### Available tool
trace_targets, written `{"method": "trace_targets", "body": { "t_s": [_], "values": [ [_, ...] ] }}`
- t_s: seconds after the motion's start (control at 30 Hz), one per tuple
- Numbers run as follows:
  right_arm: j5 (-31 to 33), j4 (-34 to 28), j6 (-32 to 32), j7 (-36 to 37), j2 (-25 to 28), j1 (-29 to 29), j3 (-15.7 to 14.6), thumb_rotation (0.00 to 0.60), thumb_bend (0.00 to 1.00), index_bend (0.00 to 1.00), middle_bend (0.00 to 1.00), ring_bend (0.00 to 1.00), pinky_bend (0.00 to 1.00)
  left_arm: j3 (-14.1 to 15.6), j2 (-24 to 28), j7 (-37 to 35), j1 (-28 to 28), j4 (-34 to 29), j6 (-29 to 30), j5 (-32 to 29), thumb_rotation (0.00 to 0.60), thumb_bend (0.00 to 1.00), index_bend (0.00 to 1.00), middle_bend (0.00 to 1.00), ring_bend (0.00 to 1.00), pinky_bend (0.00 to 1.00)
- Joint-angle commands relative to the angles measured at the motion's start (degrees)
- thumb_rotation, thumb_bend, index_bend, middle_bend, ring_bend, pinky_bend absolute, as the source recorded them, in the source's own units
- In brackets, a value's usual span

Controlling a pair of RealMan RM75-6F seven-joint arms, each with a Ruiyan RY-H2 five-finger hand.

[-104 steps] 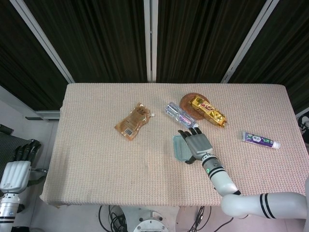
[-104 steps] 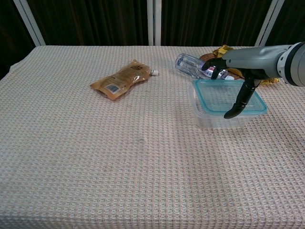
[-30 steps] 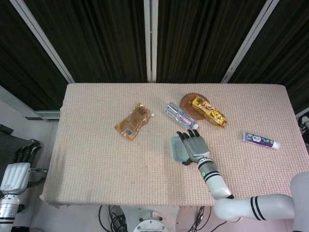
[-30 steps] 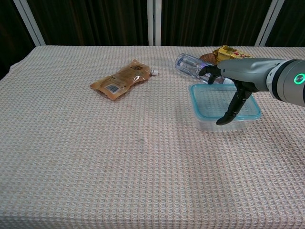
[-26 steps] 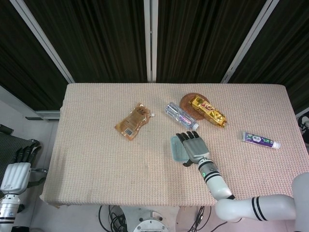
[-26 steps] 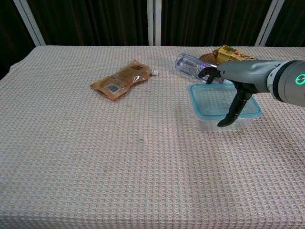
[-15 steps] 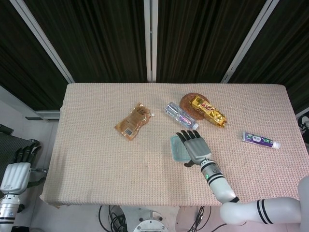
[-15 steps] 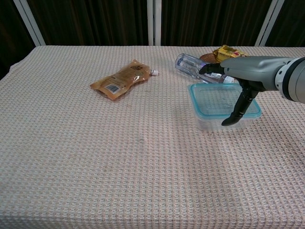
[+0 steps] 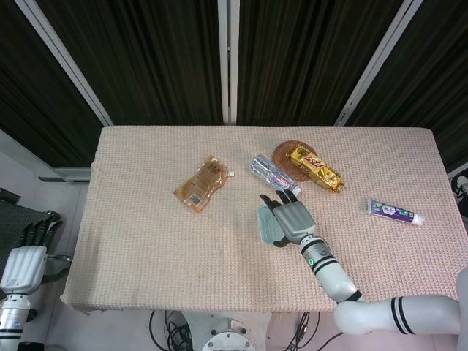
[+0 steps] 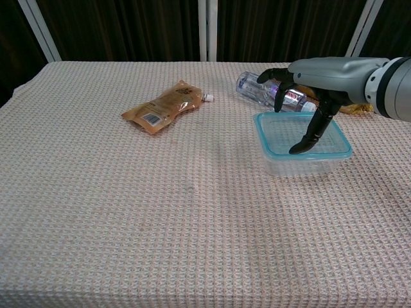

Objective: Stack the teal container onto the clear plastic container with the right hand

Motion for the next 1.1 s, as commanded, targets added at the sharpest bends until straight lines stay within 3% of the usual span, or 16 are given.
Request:
{"method": "trace_targets", "body": {
  "t_s": [0.03, 0.23, 0.77, 0.93, 1.1],
  "values": [
    [-0.2, 0.0, -1.3, 0.0, -0.5, 0.5, 0.0, 0.6, 0.0, 0.0, 0.27, 0.0, 0.0, 0.0, 0.0, 0.0, 0.2, -0.1, 0.1, -0.2, 0.6, 0.0, 0.09, 0.0, 0.0, 0.01],
    [-4.3, -1.2, -1.4, 2.1, 0.7, -1.3, -2.1, 0.6, 0.0, 0.0, 0.28, 0.0, 0.0, 0.0, 0.0, 0.2, 0.3, -0.2, -0.1, -0.7, 0.6, 0.0, 0.09, 0.0, 0.0, 0.01],
    [-3.8, 2.4, -1.8, 0.4, -3.5, -0.9, -3.8, 0.6, 0.0, 0.0, 0.26, 0.0, 0.0, 0.1, 0.4, 1.4, 0.3, -1.4, 0.1, -0.4, 0.6, 0.0, 0.09, 0.0, 0.0, 0.01],
    [-10.3, -0.5, 0.9, 2.9, -1.3, -3.4, -4.7, 0.6, 0.0, 0.0, 0.26, 0.0, 0.0, 0.1, 0.4, 1.3, 0.4, -1.3, 0.3, -0.3, 0.6, 0.0, 0.09, 0.0, 0.0, 0.01],
    [-19.0, -4.5, 2.9, 5.2, 2.3, -7.5, -9.3, 0.6, 0.0, 0.0, 0.26, 0.0, 0.0, 0.1, 0.3, 1.2, 0.5, -1.3, 0.4, -0.4, 0.6, 0.0, 0.09, 0.0, 0.0, 0.01]
  ]
}}
